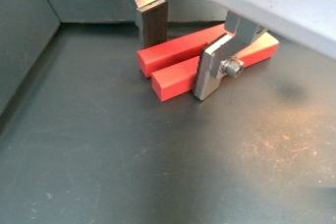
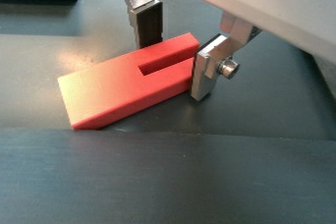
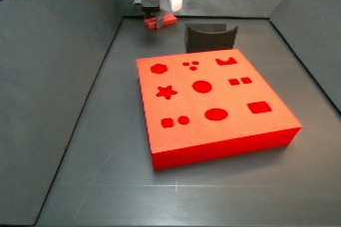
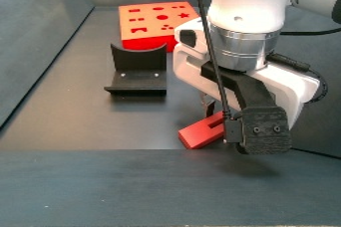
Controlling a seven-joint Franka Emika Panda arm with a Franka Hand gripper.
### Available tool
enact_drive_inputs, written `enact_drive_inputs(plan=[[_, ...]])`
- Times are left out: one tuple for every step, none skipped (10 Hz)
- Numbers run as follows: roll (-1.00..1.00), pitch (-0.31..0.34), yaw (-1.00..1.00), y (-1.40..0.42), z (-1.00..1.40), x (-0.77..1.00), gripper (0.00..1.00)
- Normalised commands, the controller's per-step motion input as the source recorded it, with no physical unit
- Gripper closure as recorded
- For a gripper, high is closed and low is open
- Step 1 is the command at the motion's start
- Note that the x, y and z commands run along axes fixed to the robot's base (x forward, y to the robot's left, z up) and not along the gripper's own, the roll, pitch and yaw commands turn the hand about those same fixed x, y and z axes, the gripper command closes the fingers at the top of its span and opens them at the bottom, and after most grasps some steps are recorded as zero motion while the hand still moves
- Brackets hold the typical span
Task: Pick up the double-square object. Move up. Rotate the double-square object. Place the double-square object on the fixture. Regrasp the double-square object. Move to above the board. Insert the double-square object.
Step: Pick up the double-square object, then move up.
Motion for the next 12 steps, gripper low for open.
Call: enact_drive_inputs(plan=[[0.00, 0.000, 0.00, 0.00, 0.00, 0.00, 1.00], [0.00, 0.000, 0.00, 0.00, 0.00, 0.00, 1.00], [0.00, 0.000, 0.00, 0.00, 0.00, 0.00, 1.00], [0.00, 0.000, 0.00, 0.00, 0.00, 0.00, 1.00], [0.00, 0.000, 0.00, 0.00, 0.00, 0.00, 1.00], [0.00, 0.000, 0.00, 0.00, 0.00, 0.00, 1.00], [0.00, 0.000, 0.00, 0.00, 0.83, 0.00, 1.00], [0.01, -0.010, -0.01, 0.03, 0.83, 0.04, 1.00], [0.01, 0.010, -0.01, 0.04, 0.78, 0.03, 1.00], [0.02, 0.063, -0.02, 0.04, 0.58, 0.00, 1.00], [0.03, 0.079, -0.03, 0.03, 0.49, 0.00, 1.00], [0.05, 0.091, -0.03, 0.00, 0.31, -0.01, 1.00]])
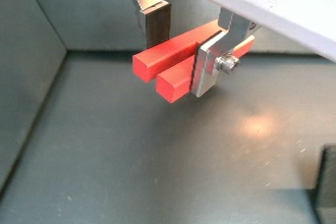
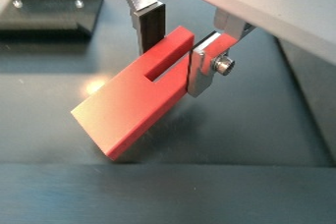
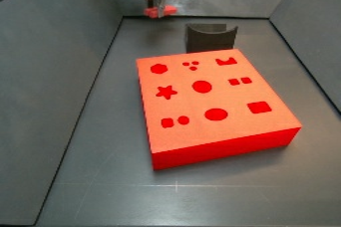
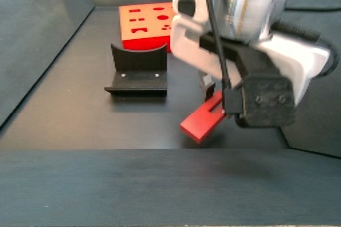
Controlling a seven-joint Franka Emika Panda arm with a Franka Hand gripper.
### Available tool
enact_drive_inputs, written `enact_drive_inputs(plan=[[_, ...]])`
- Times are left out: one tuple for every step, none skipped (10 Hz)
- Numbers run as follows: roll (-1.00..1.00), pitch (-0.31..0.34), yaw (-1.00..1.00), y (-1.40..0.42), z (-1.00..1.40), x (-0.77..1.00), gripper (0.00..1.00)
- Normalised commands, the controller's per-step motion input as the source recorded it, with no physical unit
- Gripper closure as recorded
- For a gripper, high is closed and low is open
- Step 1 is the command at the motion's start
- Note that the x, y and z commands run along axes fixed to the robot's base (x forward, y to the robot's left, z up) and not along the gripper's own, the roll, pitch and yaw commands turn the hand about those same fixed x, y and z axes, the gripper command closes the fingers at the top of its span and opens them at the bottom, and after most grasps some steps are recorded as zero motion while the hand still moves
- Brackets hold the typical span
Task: Pick up the double-square object. Move up. Rotate the double-square object. Place the double-square object on the fixture. Regrasp the double-square object. Move to above the board. Insert the double-square object.
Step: Move up, then rotate the double-square object.
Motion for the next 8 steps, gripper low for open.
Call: enact_drive_inputs(plan=[[0.07, 0.092, -0.02, -0.01, 0.17, -0.02, 1.00], [0.00, 0.000, 0.00, -1.00, 0.67, -0.04, 1.00], [0.01, 0.000, 0.02, -1.00, 0.66, -0.05, 1.00], [0.05, 0.004, 0.03, -1.00, 0.70, -0.07, 1.00], [0.07, 0.031, 0.03, -0.83, 0.62, -0.05, 1.00], [0.09, 0.054, 0.03, -0.71, 0.54, -0.04, 1.00], [0.11, 0.097, 0.02, -0.39, 0.35, -0.02, 1.00], [0.12, 0.101, 0.03, -0.19, 0.23, -0.01, 1.00]])
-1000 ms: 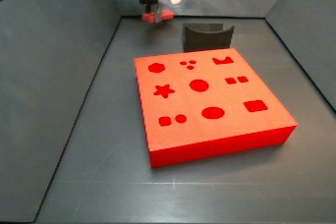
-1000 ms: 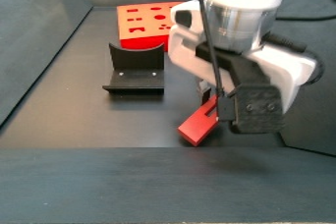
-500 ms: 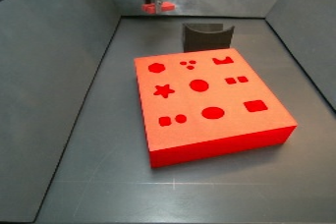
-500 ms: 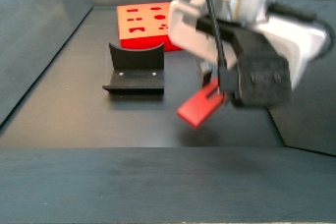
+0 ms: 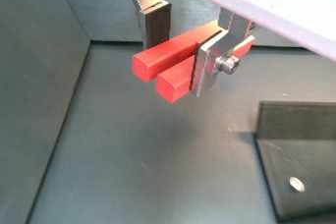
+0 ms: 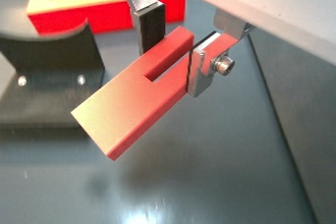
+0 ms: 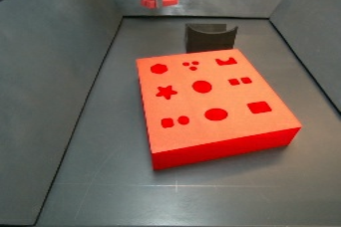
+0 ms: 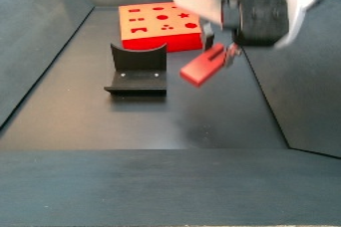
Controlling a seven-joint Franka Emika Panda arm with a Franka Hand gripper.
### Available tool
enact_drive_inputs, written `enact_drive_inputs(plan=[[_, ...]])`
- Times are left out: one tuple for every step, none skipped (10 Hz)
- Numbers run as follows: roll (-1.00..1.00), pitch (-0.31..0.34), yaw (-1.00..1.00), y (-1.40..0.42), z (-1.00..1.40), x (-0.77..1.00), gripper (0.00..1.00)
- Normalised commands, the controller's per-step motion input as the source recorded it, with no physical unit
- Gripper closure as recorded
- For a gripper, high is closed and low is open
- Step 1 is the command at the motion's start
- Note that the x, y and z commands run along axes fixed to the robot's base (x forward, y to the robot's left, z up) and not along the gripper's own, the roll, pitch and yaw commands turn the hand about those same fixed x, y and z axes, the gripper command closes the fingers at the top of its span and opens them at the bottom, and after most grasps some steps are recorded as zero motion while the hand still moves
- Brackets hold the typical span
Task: Pick up the double-square object. Move up. Rotate the double-square object. Place the double-square object on the fixture. Regrasp the double-square object. Move to above the board. Insert the double-square object.
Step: Rotate the double-square object.
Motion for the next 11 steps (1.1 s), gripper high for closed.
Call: enact_drive_inputs(plan=[[0.00, 0.000, -1.00, 0.00, 0.00, 0.00, 1.00], [0.00, -0.002, -1.00, 0.02, -0.08, 0.02, 1.00], [-0.01, -0.004, -1.00, 0.02, -0.07, 0.02, 1.00], [-0.01, -0.006, -1.00, 0.02, -0.05, 0.03, 1.00], [-0.01, -0.006, -1.00, 0.02, -0.04, 0.03, 1.00], [-0.01, -0.007, -1.00, 0.02, -0.04, 0.03, 1.00], [-0.01, -0.007, -1.00, 0.02, -0.04, 0.03, 1.00], [-0.01, -0.007, -1.00, 0.02, -0.04, 0.03, 1.00], [-0.01, -0.007, -1.00, 0.02, -0.04, 0.03, 1.00], [-0.01, -0.008, -1.00, 0.02, -0.04, 0.03, 1.00], [-0.01, -0.008, -1.00, 0.02, -0.04, 0.03, 1.00]])
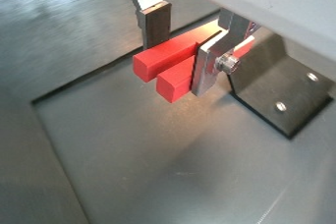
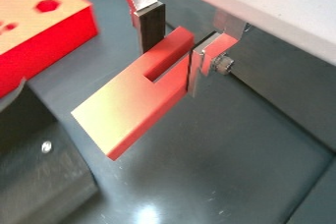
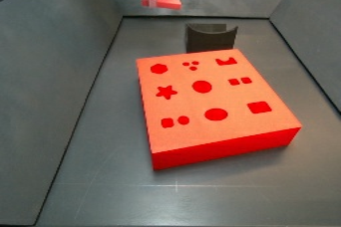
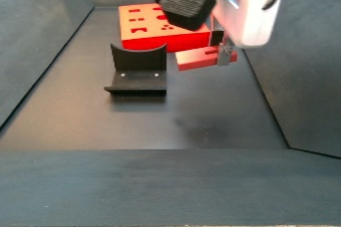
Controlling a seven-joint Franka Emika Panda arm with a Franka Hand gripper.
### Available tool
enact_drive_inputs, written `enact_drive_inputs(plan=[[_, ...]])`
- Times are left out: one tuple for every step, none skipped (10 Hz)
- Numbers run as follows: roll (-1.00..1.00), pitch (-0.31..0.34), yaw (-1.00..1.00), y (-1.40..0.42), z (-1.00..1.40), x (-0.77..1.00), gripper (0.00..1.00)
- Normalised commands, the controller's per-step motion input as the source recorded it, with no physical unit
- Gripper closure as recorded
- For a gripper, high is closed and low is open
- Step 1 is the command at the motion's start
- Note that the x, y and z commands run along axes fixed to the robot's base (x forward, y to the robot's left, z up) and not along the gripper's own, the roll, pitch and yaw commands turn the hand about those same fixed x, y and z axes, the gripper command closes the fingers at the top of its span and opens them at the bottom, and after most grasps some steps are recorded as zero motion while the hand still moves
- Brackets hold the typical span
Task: Pick up the double-square object. Move up. Rotate the double-square object. Place the double-square object on the fixture. Regrasp the double-square object. Move to above the board. Insert the double-square object.
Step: Rotate the double-square object.
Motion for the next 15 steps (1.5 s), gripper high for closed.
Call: enact_drive_inputs(plan=[[-0.01, -0.008, -1.00, 0.02, -0.04, 0.03, 1.00], [-0.01, -0.009, -1.00, 0.02, -0.04, 0.03, 1.00], [-0.01, -0.009, -1.00, 0.02, -0.04, 0.03, 1.00], [-0.01, -0.010, -1.00, 0.02, -0.04, 0.03, 1.00], [-0.01, -0.010, -1.00, 0.02, -0.04, 0.03, 1.00], [-0.01, -0.010, -1.00, 0.02, -0.04, 0.03, 1.00], [-0.01, -0.011, -1.00, 0.02, -0.04, 0.03, 1.00], [-0.01, -0.011, -1.00, 0.02, -0.04, 0.03, 1.00], [-0.02, -0.012, -1.00, 0.02, -0.04, 0.03, 1.00], [-0.02, -0.013, -1.00, 0.02, -0.04, 0.03, 1.00], [-0.02, -0.014, -1.00, 0.02, -0.04, 0.03, 1.00], [-0.02, -0.015, -1.00, 0.02, -0.04, 0.03, 1.00], [-0.02, -0.016, -1.00, 0.02, -0.04, 0.03, 1.00], [-0.02, -0.018, -1.00, 0.02, -0.04, 0.02, 1.00], [-0.02, -0.019, -1.00, 0.02, -0.04, 0.02, 1.00]])
